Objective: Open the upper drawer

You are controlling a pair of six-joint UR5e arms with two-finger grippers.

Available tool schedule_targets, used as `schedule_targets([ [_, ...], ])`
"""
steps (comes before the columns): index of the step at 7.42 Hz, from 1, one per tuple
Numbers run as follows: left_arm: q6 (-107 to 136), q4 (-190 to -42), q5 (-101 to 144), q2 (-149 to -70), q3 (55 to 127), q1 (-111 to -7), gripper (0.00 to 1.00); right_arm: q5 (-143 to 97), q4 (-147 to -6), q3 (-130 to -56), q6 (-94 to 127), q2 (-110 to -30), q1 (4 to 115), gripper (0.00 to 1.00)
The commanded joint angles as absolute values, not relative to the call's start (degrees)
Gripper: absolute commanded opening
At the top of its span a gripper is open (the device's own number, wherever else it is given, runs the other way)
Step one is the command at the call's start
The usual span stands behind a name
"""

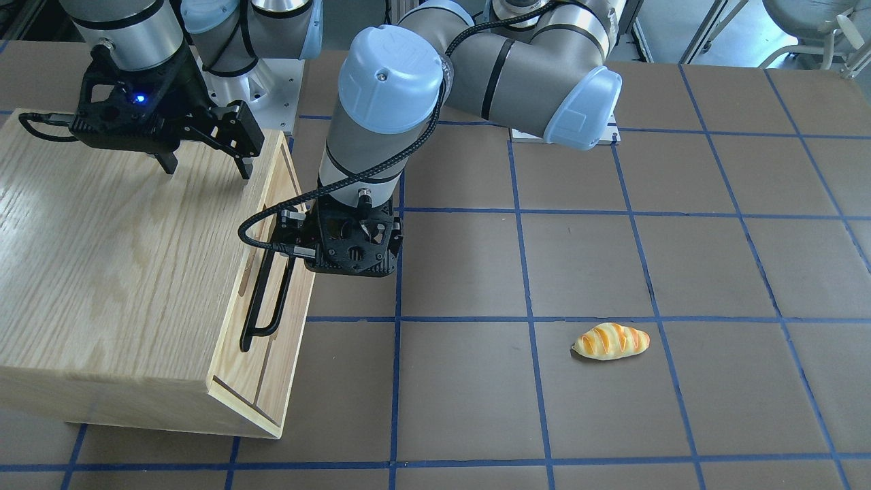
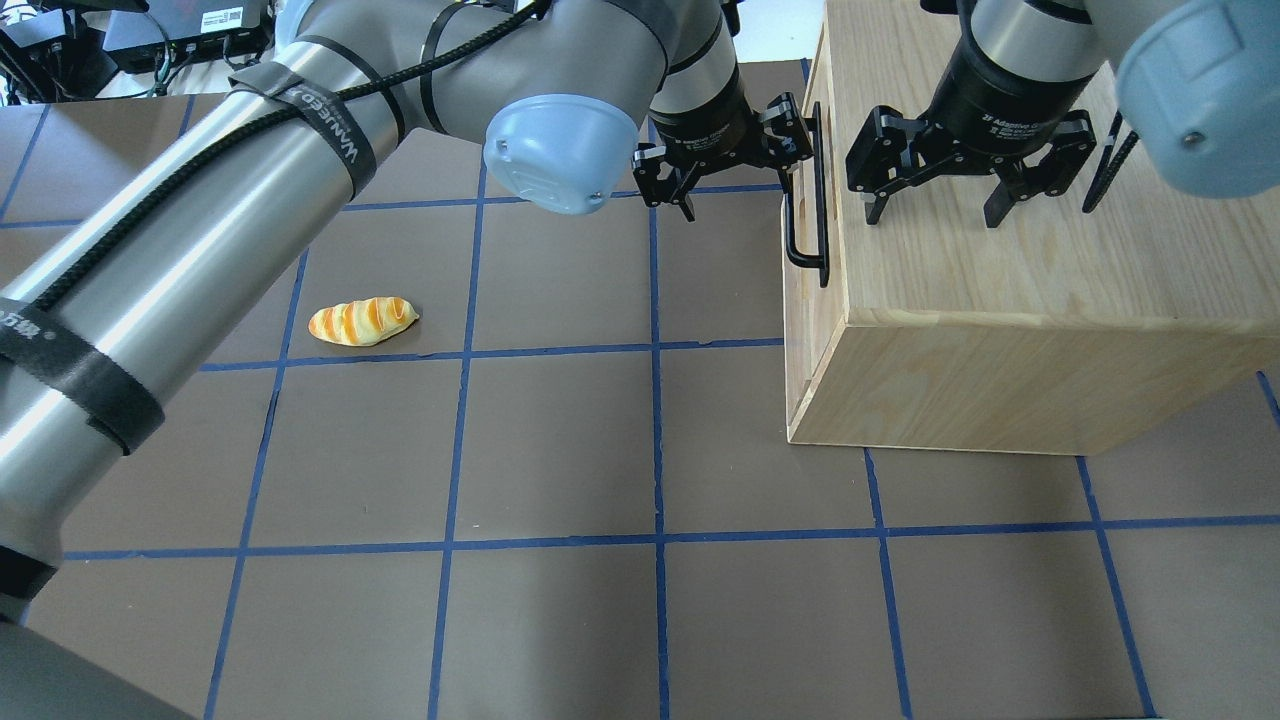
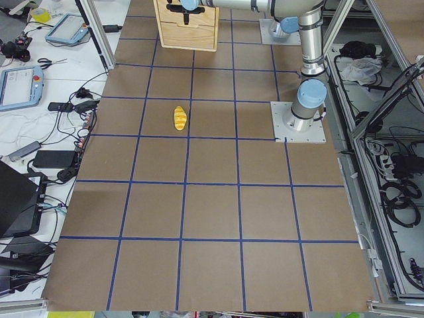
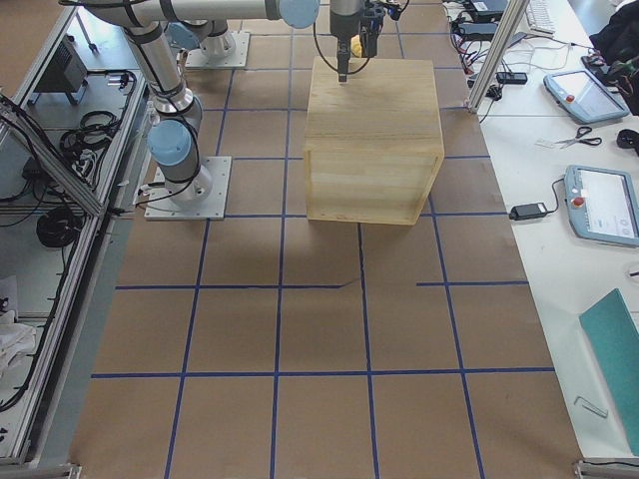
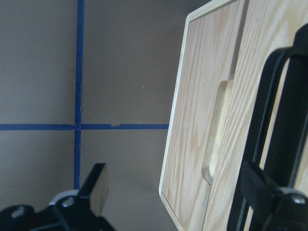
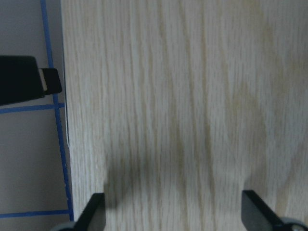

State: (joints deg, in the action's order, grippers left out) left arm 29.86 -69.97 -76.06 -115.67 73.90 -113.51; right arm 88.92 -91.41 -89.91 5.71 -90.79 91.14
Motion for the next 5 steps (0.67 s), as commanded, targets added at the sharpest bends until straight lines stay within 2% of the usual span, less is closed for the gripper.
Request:
schedule_targets([
  [1, 30.3, -69.7, -75.9, -116.2, 73.8, -114.0, 1.00, 88.9, -91.4, -89.9, 5.7, -90.8, 91.1, 1.00],
  [5, 32.1, -69.6, -74.4, -116.3, 73.8, -115.0, 1.00, 88.9, -91.4, -89.9, 5.7, -90.8, 91.1, 1.00],
])
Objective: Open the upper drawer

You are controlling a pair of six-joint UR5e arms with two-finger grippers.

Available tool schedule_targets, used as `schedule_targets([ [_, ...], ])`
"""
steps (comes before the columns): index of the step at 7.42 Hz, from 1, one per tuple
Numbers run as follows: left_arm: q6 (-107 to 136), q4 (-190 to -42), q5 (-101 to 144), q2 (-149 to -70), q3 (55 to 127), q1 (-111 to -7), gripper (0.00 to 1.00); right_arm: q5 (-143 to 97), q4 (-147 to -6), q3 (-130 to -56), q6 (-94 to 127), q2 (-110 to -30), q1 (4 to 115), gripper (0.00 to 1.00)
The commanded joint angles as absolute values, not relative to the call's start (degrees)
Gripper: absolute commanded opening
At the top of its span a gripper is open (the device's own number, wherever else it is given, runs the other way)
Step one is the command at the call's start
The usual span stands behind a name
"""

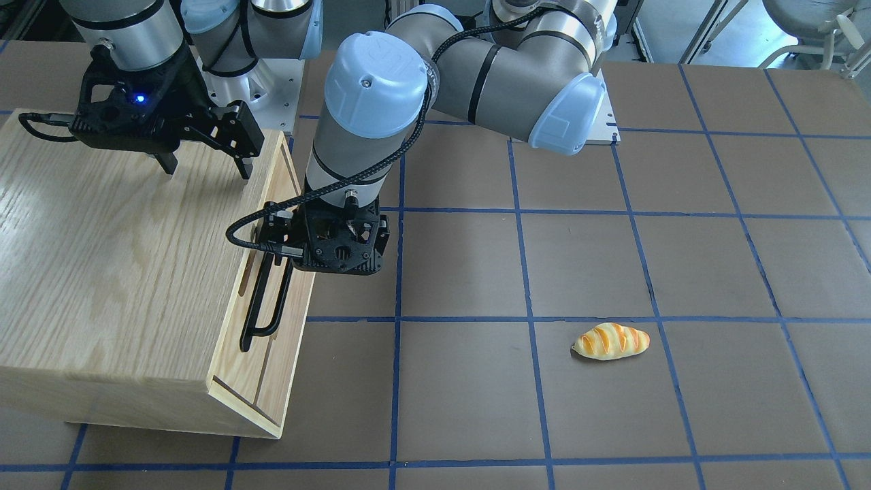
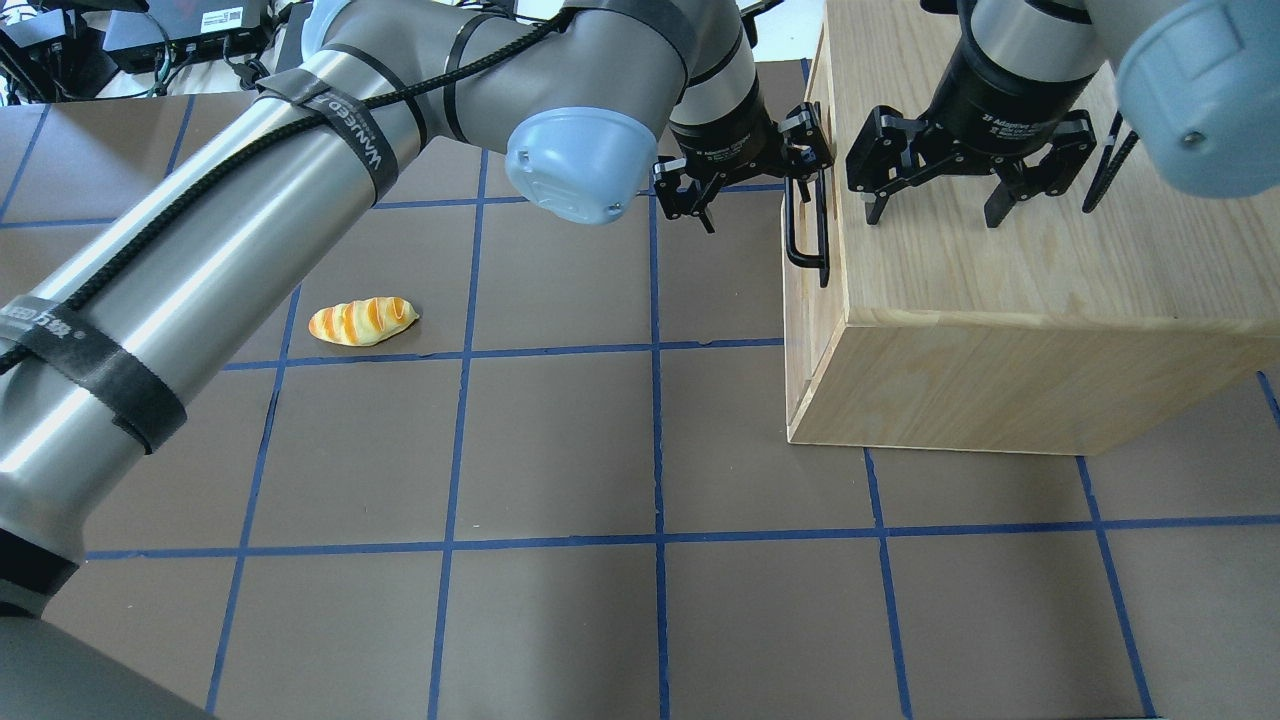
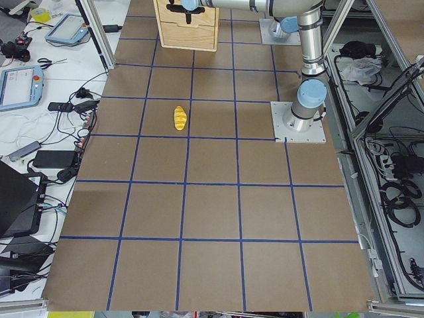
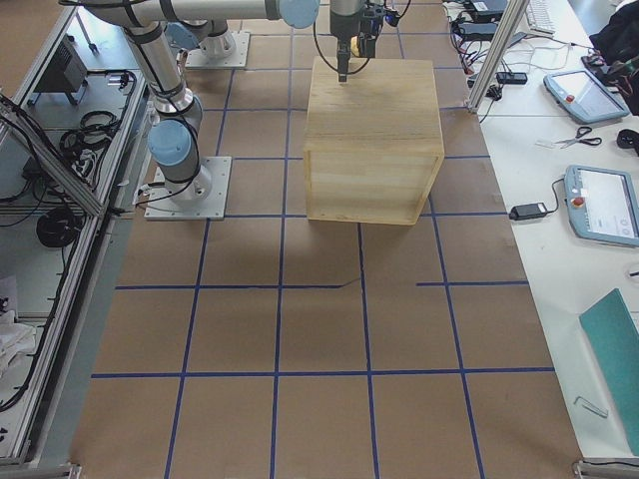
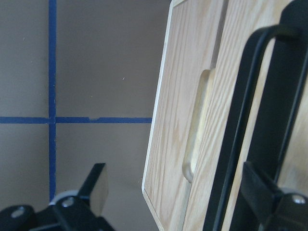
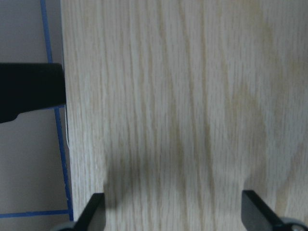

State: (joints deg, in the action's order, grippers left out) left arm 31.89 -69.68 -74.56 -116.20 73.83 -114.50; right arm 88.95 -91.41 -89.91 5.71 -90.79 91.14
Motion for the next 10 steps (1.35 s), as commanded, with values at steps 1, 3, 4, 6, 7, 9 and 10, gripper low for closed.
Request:
schedule_targets([
  [1, 32.1, -69.0, -74.4, -116.8, 73.8, -115.0, 1.00, 88.9, -91.4, -89.9, 5.7, -90.8, 91.1, 1.00],
  [3, 32.1, -68.5, -74.4, -117.3, 73.8, -115.0, 1.00, 88.9, -91.4, -89.9, 5.7, -90.8, 91.1, 1.00],
  [4, 32.0, -68.5, -74.5, -117.4, 73.8, -115.0, 1.00, 88.9, -91.4, -89.9, 5.7, -90.8, 91.1, 1.00],
  [6, 31.6, -68.5, -75.0, -117.4, 73.9, -115.0, 1.00, 88.9, -91.4, -89.9, 5.7, -90.8, 91.1, 1.00],
  [7, 31.3, -68.5, -75.6, -117.3, 74.0, -115.0, 1.00, 88.9, -91.4, -89.9, 5.7, -90.8, 91.1, 1.00],
  [9, 31.0, -68.6, -77.7, -117.2, 74.2, -115.0, 1.00, 88.9, -91.4, -89.9, 5.7, -90.8, 91.1, 1.00],
  [10, 30.9, -68.6, -78.7, -117.3, 74.4, -115.0, 1.00, 88.9, -91.4, -89.9, 5.7, -90.8, 91.1, 1.00],
])
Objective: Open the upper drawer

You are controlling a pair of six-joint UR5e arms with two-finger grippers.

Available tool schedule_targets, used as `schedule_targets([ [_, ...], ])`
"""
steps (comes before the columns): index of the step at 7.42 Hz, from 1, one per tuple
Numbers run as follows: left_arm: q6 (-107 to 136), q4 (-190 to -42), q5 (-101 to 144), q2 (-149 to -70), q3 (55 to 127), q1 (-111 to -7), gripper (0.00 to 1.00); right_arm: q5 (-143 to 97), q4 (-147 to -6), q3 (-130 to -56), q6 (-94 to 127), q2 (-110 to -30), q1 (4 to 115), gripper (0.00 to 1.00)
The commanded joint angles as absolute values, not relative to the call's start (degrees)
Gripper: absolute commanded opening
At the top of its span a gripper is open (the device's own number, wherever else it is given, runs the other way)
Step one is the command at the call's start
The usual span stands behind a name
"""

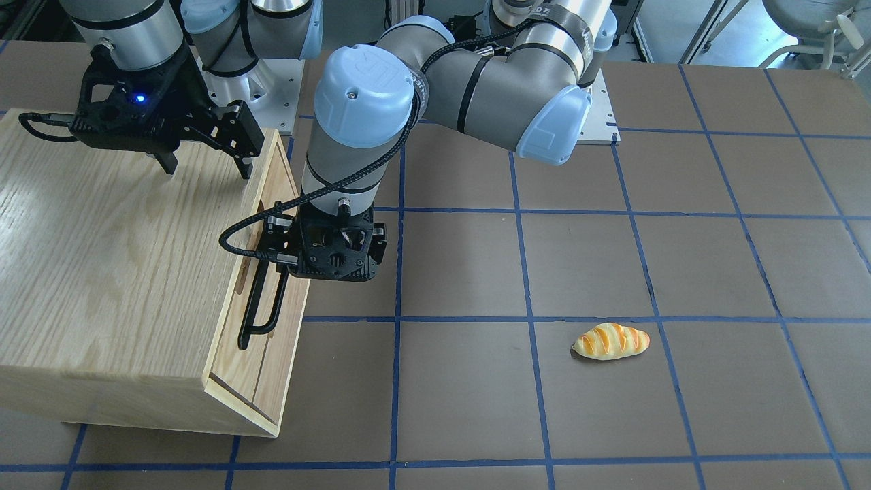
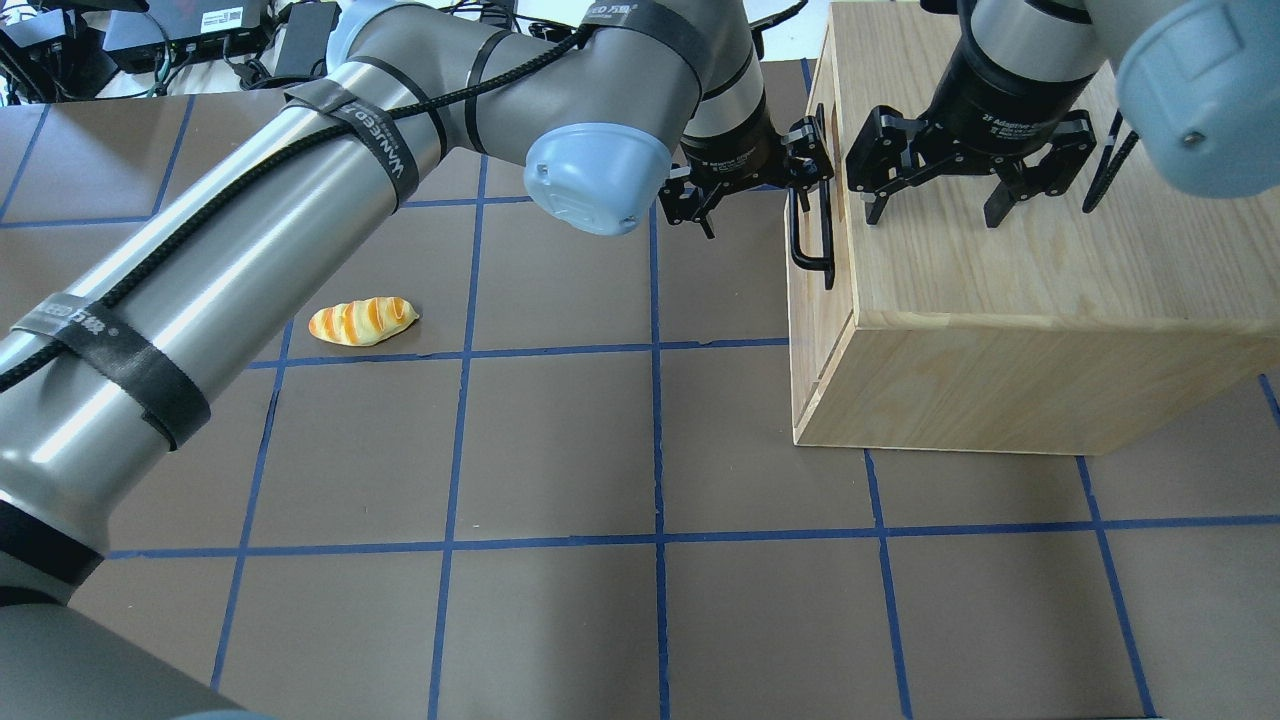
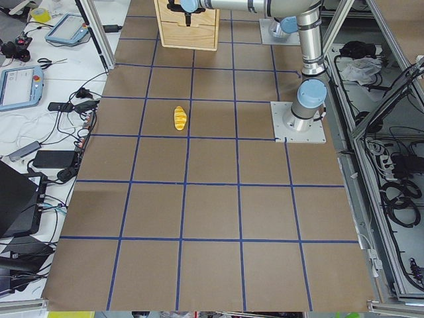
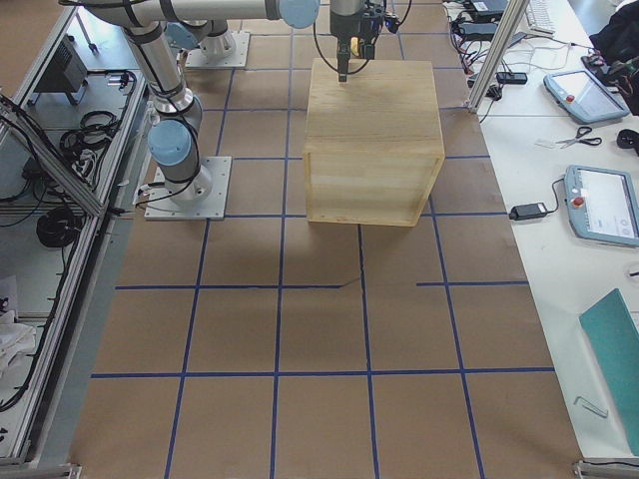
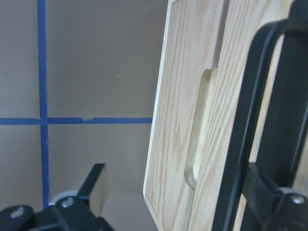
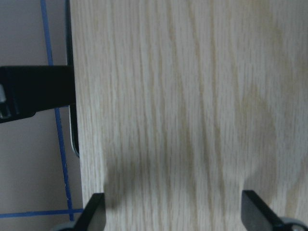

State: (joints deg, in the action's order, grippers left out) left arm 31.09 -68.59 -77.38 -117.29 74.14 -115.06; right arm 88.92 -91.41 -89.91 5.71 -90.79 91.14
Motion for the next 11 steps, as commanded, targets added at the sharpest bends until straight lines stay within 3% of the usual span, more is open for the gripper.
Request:
schedule_targets([
  [1, 30.9, -68.9, -78.8, -117.2, 74.4, -115.0, 1.00, 88.9, -91.4, -89.9, 5.7, -90.8, 91.1, 1.00],
  [11, 29.5, -70.4, -83.8, -115.3, 74.8, -114.5, 1.00, 88.9, -91.4, -89.9, 5.7, -90.8, 91.1, 1.00],
])
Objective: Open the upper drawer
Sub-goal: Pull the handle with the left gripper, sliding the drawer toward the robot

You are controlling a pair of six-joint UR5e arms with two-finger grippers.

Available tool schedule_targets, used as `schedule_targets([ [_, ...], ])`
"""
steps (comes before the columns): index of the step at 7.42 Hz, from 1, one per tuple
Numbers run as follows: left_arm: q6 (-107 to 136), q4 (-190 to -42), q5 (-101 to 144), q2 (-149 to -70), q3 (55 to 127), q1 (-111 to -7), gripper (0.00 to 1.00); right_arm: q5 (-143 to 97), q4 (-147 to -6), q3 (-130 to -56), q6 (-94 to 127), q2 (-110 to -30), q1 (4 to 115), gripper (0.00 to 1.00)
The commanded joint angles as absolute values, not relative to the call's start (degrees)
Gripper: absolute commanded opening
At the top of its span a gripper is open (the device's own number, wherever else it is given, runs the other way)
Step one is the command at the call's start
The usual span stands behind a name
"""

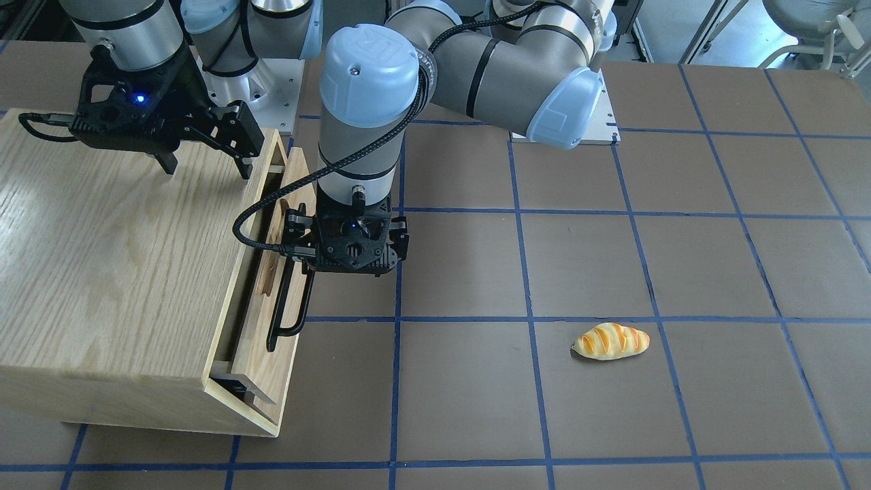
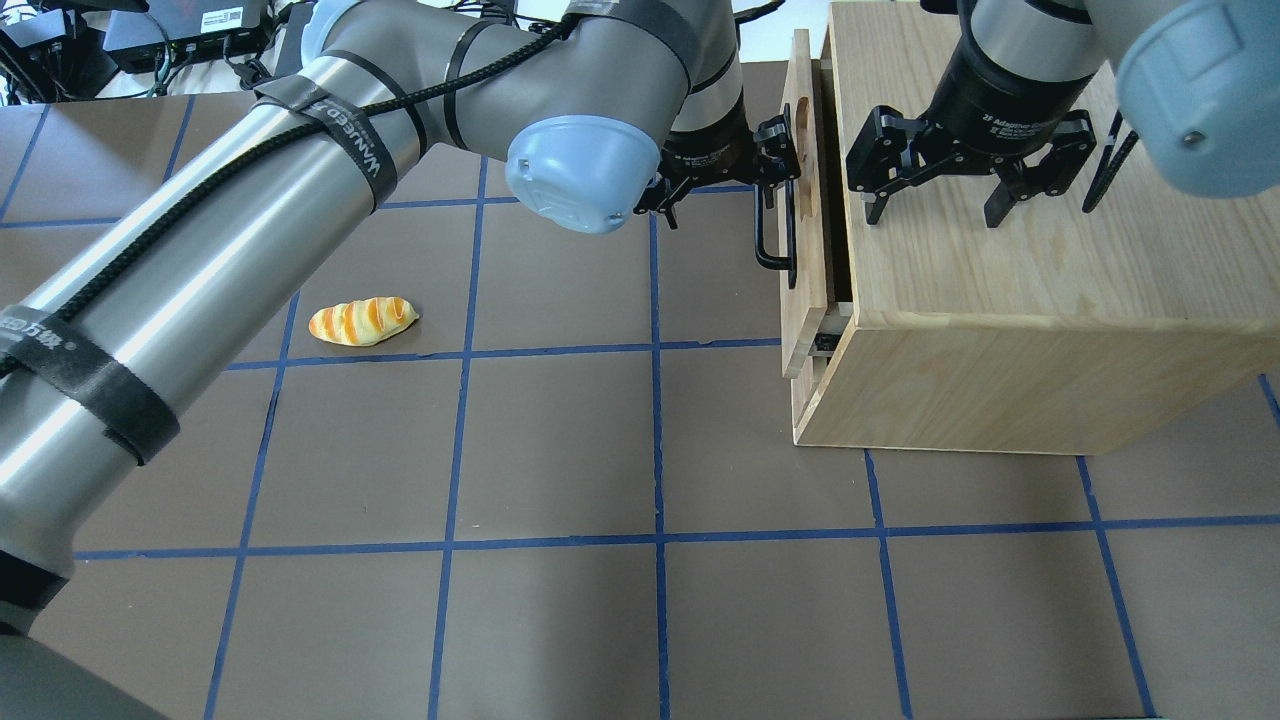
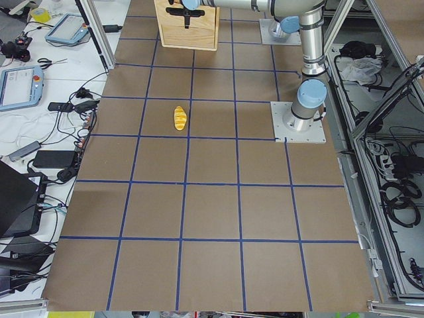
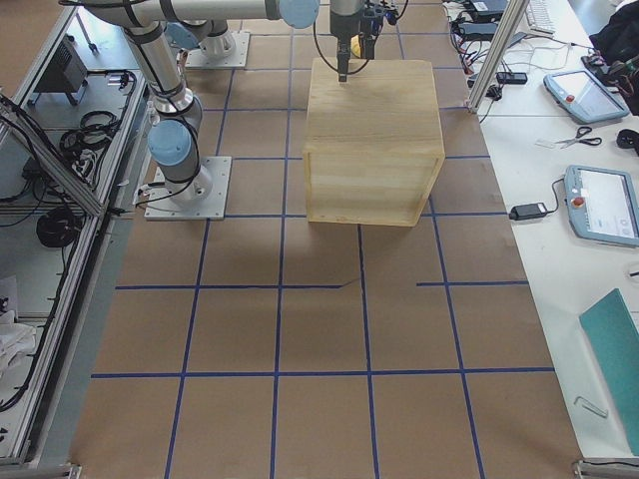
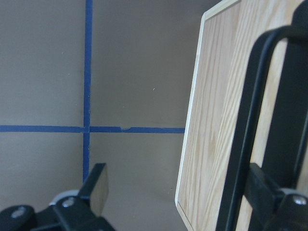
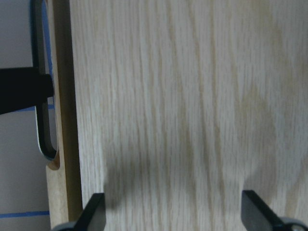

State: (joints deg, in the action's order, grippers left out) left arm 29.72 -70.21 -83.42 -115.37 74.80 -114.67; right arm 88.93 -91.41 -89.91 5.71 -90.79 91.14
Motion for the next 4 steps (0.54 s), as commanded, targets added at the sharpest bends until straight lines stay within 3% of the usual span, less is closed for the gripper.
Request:
schedule_targets([
  [1, 28.7, -70.5, -83.8, -115.2, 74.8, -114.1, 1.00, 88.9, -91.4, -89.9, 5.7, -90.8, 91.1, 1.00],
  [4, 26.9, -71.9, -83.8, -114.6, 74.8, -112.5, 1.00, 88.9, -91.4, -89.9, 5.7, -90.8, 91.1, 1.00],
])
